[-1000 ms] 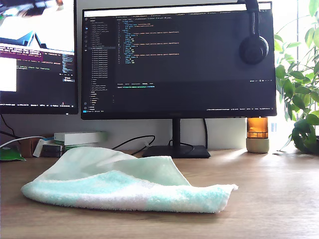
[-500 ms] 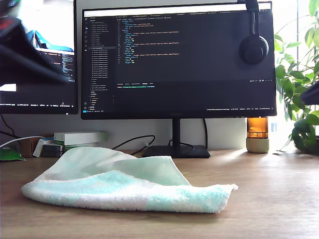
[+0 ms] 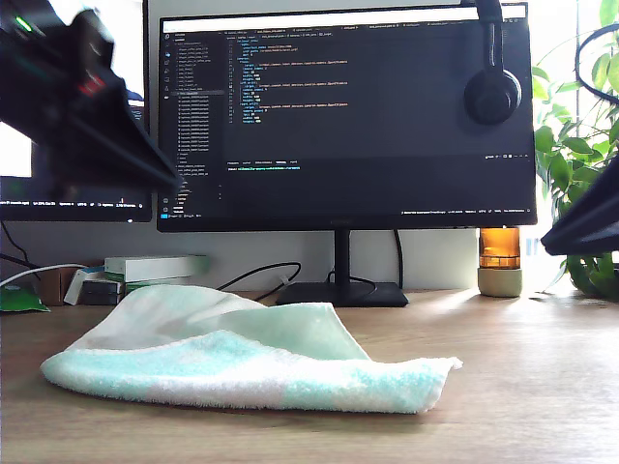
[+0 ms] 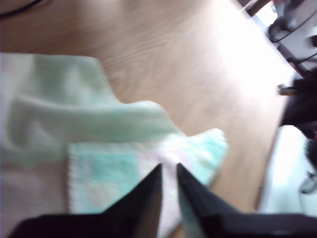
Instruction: Fold the tea towel to a neat square and place it to the right
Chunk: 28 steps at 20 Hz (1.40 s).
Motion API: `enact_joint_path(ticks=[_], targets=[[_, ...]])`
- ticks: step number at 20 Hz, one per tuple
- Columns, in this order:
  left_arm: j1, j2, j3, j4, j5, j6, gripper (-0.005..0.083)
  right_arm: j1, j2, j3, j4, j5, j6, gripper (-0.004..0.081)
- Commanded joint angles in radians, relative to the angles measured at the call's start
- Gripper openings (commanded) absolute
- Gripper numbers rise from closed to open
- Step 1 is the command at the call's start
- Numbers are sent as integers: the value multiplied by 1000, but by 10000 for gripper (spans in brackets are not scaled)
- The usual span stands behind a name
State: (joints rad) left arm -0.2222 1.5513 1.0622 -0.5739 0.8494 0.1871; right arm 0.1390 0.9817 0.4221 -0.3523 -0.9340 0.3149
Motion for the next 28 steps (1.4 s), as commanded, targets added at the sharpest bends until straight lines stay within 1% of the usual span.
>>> enact_joint_path(ticks=[1,3,4,5,6,10,14,16,21,25,28], targets=[[-3,60,35,-23,-24,18,260,21,26,26,-3,13,-9,84],[-11,126,83,-61,-66,23,380,42,58,45,-6,48,-10,155],[-18,158,103,-71,-82,24,413,52,72,56,-8,67,-13,178],[-23,186,119,-79,-90,25,425,62,88,66,-12,83,-28,185],[-29,215,136,-84,-102,31,426,70,102,74,-11,107,-35,185],[-53,319,214,-125,-156,31,426,96,153,85,-11,143,-55,187],[-76,402,282,-166,-203,56,426,98,191,85,-11,169,-61,194],[-82,428,298,-167,-212,57,426,98,193,85,-2,186,-62,194],[-103,484,305,-179,-216,73,425,98,193,85,28,186,-62,194],[-117,486,305,-182,-222,76,424,98,193,85,51,187,-61,194],[-129,486,305,-202,-221,76,388,98,194,85,55,188,-61,194]])
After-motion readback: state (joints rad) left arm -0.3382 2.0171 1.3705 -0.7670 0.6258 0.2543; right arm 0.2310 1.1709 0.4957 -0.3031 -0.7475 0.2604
